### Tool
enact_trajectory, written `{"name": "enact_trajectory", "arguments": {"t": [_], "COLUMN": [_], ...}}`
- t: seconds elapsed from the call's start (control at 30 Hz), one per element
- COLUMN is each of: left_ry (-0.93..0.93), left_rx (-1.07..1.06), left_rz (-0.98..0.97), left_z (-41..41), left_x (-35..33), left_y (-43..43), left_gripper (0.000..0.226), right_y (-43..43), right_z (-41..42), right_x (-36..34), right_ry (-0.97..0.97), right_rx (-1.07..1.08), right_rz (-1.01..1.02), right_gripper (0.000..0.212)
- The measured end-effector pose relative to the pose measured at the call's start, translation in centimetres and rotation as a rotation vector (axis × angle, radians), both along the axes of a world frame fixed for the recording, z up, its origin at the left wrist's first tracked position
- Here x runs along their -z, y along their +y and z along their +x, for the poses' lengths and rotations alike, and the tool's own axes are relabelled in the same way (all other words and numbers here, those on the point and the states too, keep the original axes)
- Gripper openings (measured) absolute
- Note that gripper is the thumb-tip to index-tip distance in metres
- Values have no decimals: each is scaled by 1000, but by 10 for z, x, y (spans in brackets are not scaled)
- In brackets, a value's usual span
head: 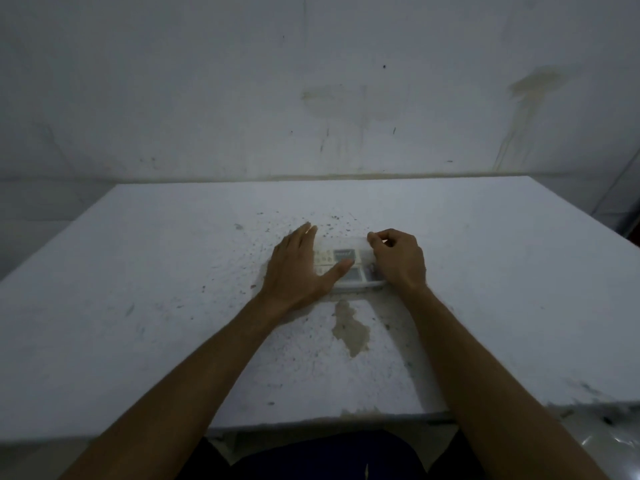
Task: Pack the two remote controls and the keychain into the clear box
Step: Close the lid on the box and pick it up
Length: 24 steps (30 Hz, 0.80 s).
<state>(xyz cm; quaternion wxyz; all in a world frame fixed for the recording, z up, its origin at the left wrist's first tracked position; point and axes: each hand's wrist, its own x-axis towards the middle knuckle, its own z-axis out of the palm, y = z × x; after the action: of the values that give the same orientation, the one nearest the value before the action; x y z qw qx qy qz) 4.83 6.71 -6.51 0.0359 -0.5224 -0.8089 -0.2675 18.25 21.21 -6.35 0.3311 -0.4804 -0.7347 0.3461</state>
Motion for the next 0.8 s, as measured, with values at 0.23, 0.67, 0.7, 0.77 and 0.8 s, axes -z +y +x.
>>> {"name": "enact_trajectory", "arguments": {"t": [0.23, 0.67, 0.7, 0.77, 0.8], "left_ry": [13, 6, 3, -31, -51], "left_rx": [-3, 138, 180, 218, 210], "left_rz": [-178, -429, -419, -357, -316], "left_z": [-4, -17, -20, -23, -23], "left_x": [-13, -28, -27, -24, -21], "left_y": [6, -5, -9, -16, -18], "left_gripper": [107, 139, 140, 135, 133], "right_y": [10, 4, 1, -6, -10], "right_z": [0, -1, 5, 17, 23], "right_x": [-7, -14, -11, -7, -8], "right_ry": [-34, -44, -3, 50, 78], "right_rx": [-45, -52, -63, -140, -180], "right_rz": [-76, -77, -71, -35, -41], "right_gripper": [26, 34, 30, 19, 19]}}
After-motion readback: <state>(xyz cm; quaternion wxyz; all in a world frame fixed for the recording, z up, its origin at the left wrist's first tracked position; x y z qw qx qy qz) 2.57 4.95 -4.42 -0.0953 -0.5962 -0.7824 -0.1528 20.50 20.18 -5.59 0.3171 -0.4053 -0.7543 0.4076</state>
